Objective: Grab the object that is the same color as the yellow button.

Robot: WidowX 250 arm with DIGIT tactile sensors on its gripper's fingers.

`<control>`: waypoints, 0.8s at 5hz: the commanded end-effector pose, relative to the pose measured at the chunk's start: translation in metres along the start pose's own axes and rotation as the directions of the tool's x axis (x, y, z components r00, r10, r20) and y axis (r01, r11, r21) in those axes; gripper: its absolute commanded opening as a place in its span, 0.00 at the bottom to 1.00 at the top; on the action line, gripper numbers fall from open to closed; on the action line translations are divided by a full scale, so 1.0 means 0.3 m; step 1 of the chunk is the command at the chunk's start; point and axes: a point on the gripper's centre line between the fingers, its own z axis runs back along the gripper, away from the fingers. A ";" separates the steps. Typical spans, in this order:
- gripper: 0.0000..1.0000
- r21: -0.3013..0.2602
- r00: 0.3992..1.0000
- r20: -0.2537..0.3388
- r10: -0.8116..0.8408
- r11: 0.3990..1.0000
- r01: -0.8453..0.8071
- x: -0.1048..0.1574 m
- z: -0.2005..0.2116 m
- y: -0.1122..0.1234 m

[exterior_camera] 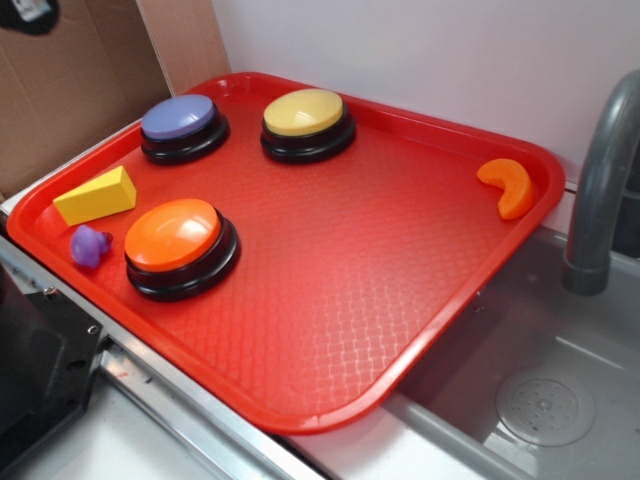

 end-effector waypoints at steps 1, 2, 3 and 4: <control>1.00 0.193 0.994 0.014 0.105 0.976 -0.106 0.038 -0.129 0.215; 1.00 0.196 0.989 0.033 0.142 0.970 -0.146 0.041 -0.261 0.308; 1.00 0.131 0.993 0.053 0.109 0.985 -0.115 0.049 -0.371 0.337; 1.00 0.076 0.996 0.017 0.084 0.993 -0.086 0.052 -0.462 0.345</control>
